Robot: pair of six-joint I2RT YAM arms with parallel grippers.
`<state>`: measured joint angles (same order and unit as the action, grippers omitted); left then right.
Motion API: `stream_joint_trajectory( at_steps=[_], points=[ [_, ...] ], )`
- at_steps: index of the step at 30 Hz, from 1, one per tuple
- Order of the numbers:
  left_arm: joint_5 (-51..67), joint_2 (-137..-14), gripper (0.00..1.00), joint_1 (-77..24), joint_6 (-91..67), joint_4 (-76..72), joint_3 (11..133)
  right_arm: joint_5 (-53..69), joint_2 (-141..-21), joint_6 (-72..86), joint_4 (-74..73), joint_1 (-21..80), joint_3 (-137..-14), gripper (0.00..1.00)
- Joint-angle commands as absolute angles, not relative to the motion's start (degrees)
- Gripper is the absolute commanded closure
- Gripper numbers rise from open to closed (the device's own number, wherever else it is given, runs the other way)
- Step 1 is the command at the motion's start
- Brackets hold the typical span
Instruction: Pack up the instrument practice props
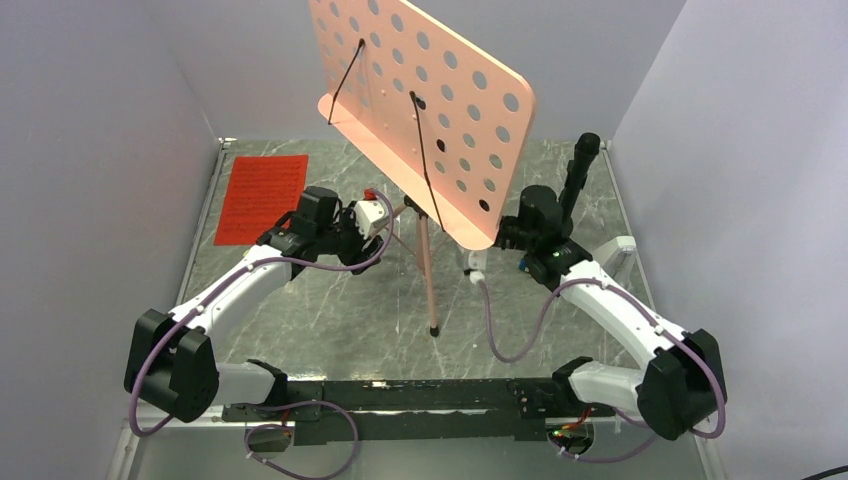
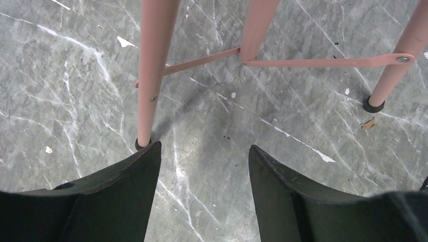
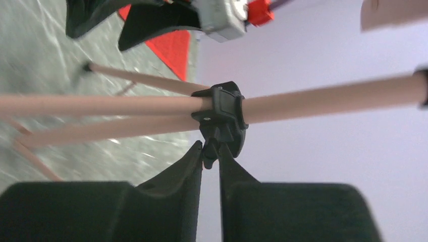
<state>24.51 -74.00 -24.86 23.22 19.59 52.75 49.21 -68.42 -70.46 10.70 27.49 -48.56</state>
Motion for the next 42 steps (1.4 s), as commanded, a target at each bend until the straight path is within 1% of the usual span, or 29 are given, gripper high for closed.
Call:
stream_joint_trajectory(
  at_steps=[1, 2, 3, 5, 7, 9, 11, 13, 17, 20, 22, 23, 25, 26, 28, 32, 34, 42],
  points=[
    [25.1, -74.1, 0.31, -24.2, 23.4, 18.2, 54.6, 50.9, -67.3, -109.1, -7.3, 29.1, -45.7, 0.64],
    [25.3, -74.0, 0.31, -24.2, 23.3, 17.9, 54.4, 50.4, -67.7, -112.5, -12.3, 29.1, -47.0, 0.54],
    [25.4, -73.8, 0.31, -24.0, 23.0, 17.5, 54.1, 50.4, -67.8, -114.1, -16.0, 29.1, -47.7, 0.49],
    [25.7, -73.6, 0.31, -23.9, 22.6, 17.1, 53.7, 50.7, -66.9, -113.6, -16.6, 29.1, -46.9, 0.41],
    [25.8, -73.1, 0.31, -23.9, 22.5, 16.9, 53.4, 50.8, -64.5, -109.3, -11.9, 29.1, -44.4, 0.36],
    [25.6, -72.4, 0.31, -23.9, 22.3, 16.7, 52.8, 50.3, -61.9, -101.7, -6.1, 29.1, -41.7, 0.32],
    [25.7, -71.8, 0.31, -23.9, 22.0, 16.5, 52.3, 48.7, -59.2, -90.9, 0.6, 29.1, -39.1, 0.3],
    [26.0, -71.3, 0.31, -23.9, 21.8, 16.4, 51.8, 45.8, -56.5, -75.6, 6.4, 29.1, -37.3, 0.28],
    [26.7, -71.2, 0.31, -23.9, 21.2, 16.0, 51.4, 38.3, -52.6, -54.5, 6.1, 29.1, -37.5, 0.26],
    [27.0, -71.6, 0.31, -23.9, 20.2, 14.7, 51.4, 30.6, -52.8, -30.9, 6.4, 28.4, -40.4, 0.23],
    [27.3, -71.9, 0.31, -23.9, 19.6, 14.3, 51.6, 31.2, -55.0, -15.9, 4.5, 25.7, -43.7, 0.22],
    [27.5, -72.0, 0.31, -23.9, 19.3, 14.3, 51.8, 35.4, -56.7, -7.9, 4.0, 23.8, -45.3, 0.21],
    [27.7, -72.2, 0.3, -23.9, 18.8, 14.3, 52.1, 47.6, -62.2, 5.6, 5.1, 20.8, -47.5, 0.24],
    [27.7, -72.3, 0.3, -24.0, 18.7, 14.5, 52.4, 51.2, -63.0, 11.8, 9.3, 20.1, -46.7, 0.24],
    [27.4, -72.4, 0.3, -24.3, 19.0, 15.1, 52.8, 51.5, -62.9, 19.4, 17.2, 20.0, -44.4, 0.2],
    [27.1, -72.3, 0.3, -24.4, 19.1, 15.7, 52.6, 51.0, -65.1, 23.5, 19.8, 19.8, -46.8, 0.19],
    [27.1, -72.3, 0.3, -24.4, 19.0, 15.6, 52.3, 50.9, -66.3, 25.0, 21.0, 19.7, -48.2, 0.21],
    [26.7, -72.0, 0.3, -24.4, 18.7, 15.6, 52.0, 49.6, -70.9, 28.5, 24.8, 19.8, -51.1, 0.35]
  ],
)
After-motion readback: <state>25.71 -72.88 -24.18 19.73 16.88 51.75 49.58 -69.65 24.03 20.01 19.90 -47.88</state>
